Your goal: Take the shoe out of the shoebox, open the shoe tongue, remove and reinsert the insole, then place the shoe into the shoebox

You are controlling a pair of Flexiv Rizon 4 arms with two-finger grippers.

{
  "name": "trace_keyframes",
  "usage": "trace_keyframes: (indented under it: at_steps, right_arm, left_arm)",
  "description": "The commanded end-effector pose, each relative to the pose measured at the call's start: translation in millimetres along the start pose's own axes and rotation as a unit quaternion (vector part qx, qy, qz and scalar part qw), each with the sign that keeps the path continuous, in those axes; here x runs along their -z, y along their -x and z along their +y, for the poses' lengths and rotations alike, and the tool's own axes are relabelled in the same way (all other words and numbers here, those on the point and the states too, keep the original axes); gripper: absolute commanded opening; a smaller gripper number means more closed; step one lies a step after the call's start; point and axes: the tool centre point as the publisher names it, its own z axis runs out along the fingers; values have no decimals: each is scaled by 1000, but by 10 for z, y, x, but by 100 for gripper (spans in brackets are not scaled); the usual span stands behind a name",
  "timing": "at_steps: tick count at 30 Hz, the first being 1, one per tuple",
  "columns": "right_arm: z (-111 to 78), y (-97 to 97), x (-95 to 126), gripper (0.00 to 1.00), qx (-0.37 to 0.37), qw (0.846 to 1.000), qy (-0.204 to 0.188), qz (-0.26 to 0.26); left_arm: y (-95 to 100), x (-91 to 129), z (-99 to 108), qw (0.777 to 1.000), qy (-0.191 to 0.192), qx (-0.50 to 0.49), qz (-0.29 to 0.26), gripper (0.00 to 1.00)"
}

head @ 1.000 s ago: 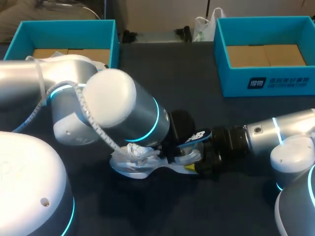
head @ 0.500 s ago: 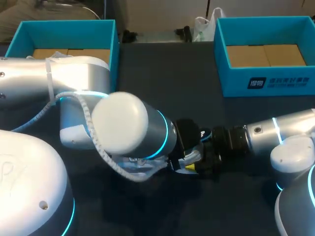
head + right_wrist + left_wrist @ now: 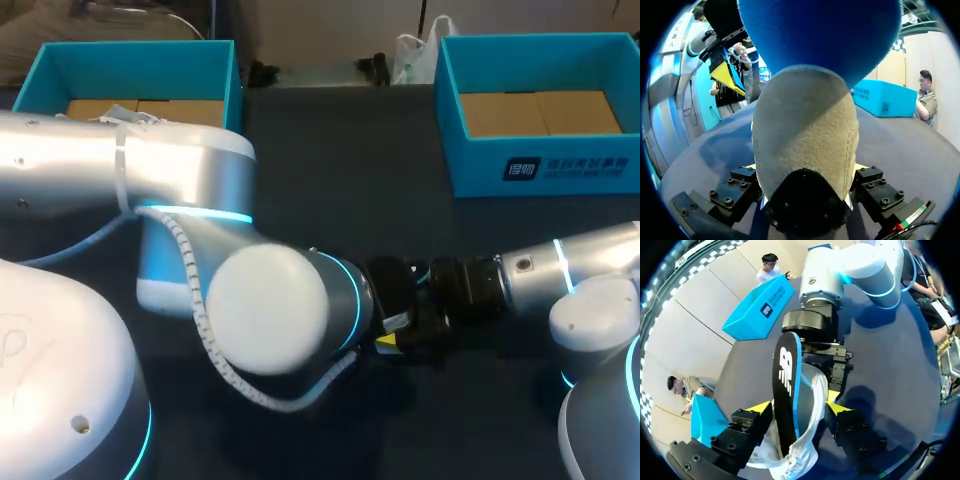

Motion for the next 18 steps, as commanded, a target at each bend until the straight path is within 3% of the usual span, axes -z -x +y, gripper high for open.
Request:
trace_keyframes:
  at_steps: [1, 6, 18]
  right_arm:
    - [24, -4, -10, 0, -1, 1000, -4, 0]
    - [24, -4, -10, 0, -1, 1000, -4, 0]
    - [24, -4, -10, 0, -1, 1000, -4, 0]
  left_arm:
    - [-43, -16, -14, 1000, 1, 1, -26, 71]
    - [-34, -69, -10, 999, 3, -1, -45, 65]
    - [-22, -188, 7, 996, 3, -4, -89, 63]
